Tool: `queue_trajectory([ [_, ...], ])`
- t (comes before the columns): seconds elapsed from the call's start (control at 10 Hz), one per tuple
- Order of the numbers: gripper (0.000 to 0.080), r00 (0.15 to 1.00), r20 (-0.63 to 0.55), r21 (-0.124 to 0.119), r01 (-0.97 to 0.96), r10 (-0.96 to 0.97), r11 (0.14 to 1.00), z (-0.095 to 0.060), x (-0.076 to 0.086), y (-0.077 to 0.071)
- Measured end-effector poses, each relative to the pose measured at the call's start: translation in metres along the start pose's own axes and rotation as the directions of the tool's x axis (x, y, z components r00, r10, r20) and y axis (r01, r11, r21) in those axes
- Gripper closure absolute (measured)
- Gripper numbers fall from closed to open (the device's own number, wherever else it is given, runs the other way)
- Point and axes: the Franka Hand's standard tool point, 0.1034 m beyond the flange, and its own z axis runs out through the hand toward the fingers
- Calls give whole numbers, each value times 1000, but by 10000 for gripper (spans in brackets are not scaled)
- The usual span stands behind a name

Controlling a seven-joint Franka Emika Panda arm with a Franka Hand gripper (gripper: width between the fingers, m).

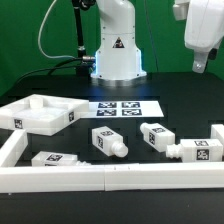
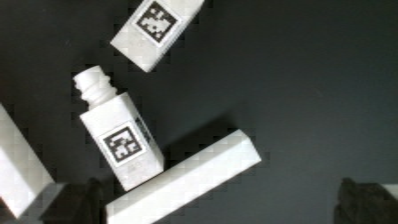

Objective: Assemble one leg

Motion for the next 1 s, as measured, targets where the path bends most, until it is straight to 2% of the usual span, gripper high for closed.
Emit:
queue_trajectory([
  [0.6, 150, 1000, 9, 9, 0, 0, 1000, 2, -1, -1],
  [0.7, 150, 1000, 22, 18, -9, 9, 1000, -3, -1, -3],
  [0.8, 150, 995, 92, 68, -32, 26, 997, -32, 0, -7],
  [0.9, 150, 997, 70, 50, -28, 24, 998, -46, 5, 6],
  [1.0, 150, 996, 79, 60, -42, 37, 997, -32, -13, 7],
])
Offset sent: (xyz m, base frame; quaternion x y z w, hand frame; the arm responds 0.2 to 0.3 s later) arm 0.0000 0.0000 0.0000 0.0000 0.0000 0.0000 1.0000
